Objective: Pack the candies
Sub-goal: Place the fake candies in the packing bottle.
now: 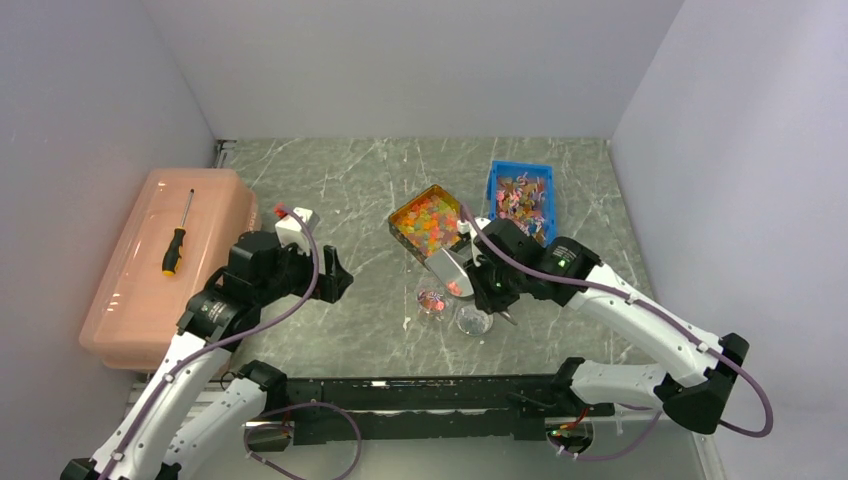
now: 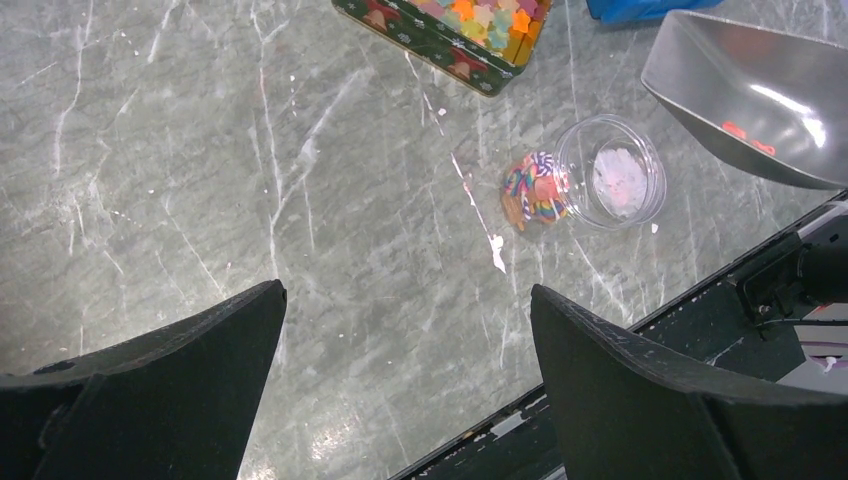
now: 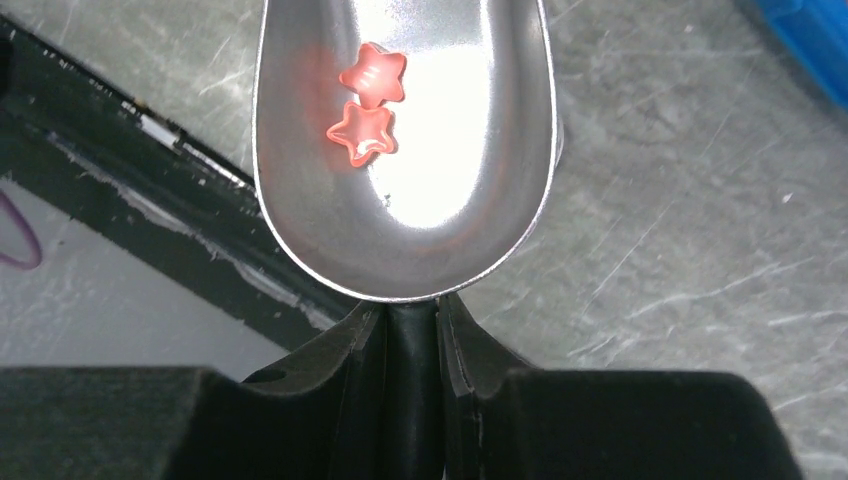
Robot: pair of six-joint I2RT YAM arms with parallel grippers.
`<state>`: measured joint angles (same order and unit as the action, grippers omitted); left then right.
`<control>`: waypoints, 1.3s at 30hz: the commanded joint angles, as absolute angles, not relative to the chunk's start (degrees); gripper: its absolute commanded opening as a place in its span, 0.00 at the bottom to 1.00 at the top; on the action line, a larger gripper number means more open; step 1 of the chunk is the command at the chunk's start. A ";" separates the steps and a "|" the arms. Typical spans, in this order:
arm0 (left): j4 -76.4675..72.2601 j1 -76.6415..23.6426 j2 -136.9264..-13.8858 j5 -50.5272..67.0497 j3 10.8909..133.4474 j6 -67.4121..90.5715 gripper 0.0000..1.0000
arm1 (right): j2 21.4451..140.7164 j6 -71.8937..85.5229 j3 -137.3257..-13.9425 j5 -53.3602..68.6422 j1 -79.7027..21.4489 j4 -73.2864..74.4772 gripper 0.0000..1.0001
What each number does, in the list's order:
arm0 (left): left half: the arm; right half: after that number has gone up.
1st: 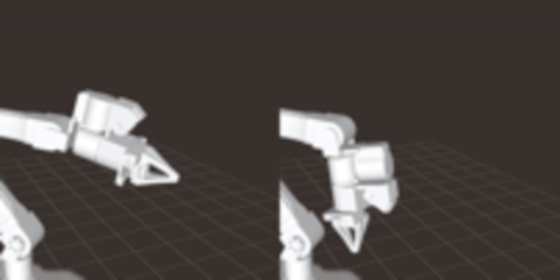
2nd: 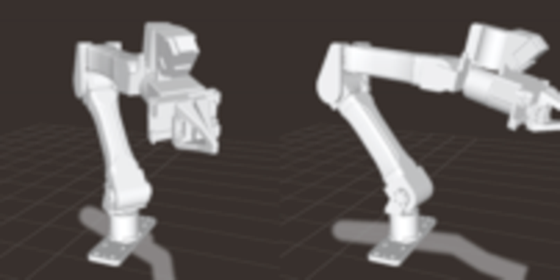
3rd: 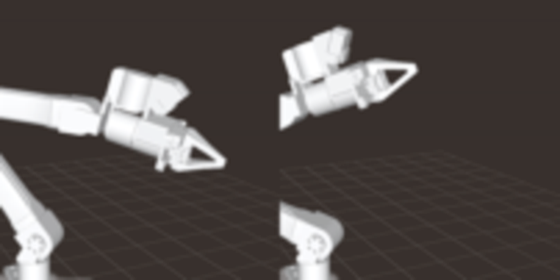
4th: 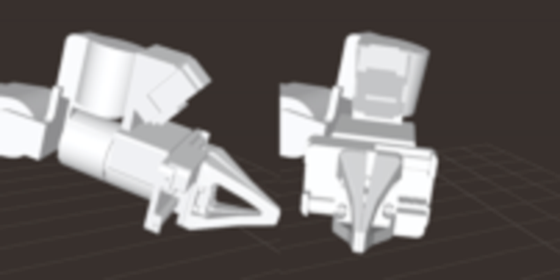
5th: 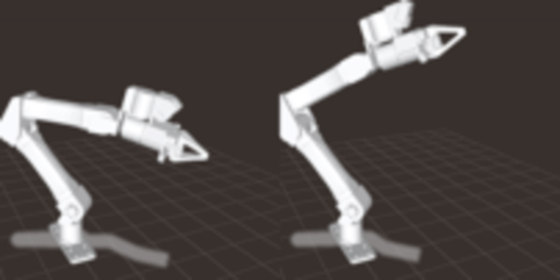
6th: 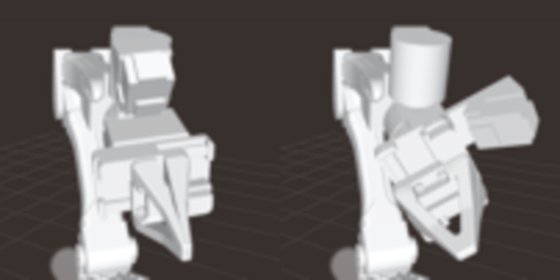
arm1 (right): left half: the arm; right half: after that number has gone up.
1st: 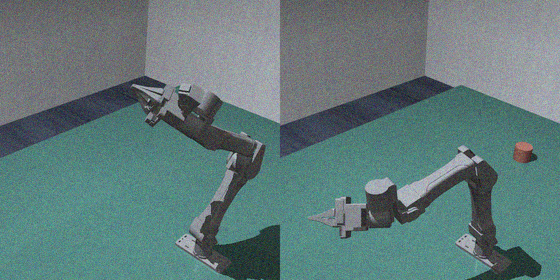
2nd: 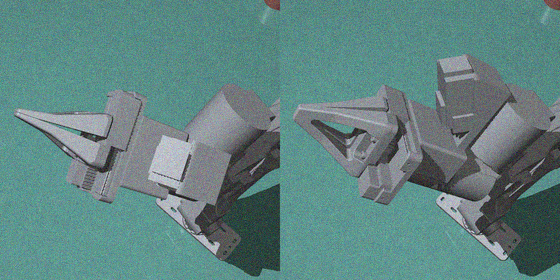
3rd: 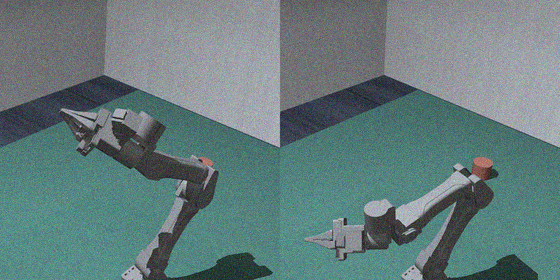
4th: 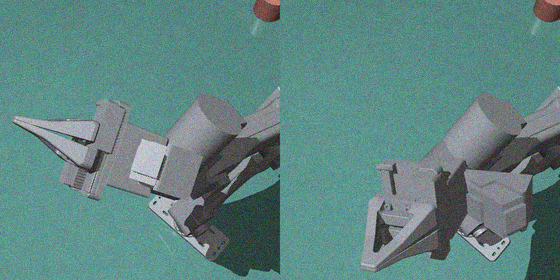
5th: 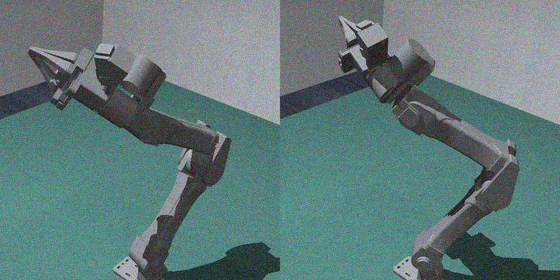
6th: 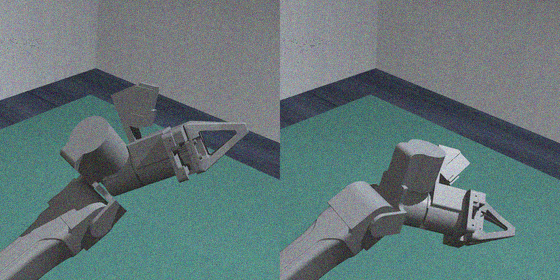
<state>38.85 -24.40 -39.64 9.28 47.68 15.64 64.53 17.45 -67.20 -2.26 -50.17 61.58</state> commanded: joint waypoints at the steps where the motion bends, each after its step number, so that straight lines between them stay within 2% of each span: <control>1: 38.32 -24.26 -38.53 10.67 47.64 15.12 0.99 | 62.72 24.17 -72.05 -1.47 -52.69 68.48 0.00; 15: 38.77 -24.26 -37.70 12.51 47.55 15.12 0.99 | 69.17 34.19 -83.14 -1.69 -58.72 85.68 0.00; 22: 38.57 -24.26 -36.69 13.26 47.16 15.18 1.00 | 73.06 34.91 -85.51 2.97 -58.93 86.07 0.00; 39: 38.58 -27.08 -34.74 11.93 47.02 15.44 0.99 | 80.68 35.98 -86.51 5.88 -58.48 86.13 0.00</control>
<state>38.89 -26.17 -35.70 12.16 47.07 15.68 80.27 34.50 -83.61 4.05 -58.70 84.95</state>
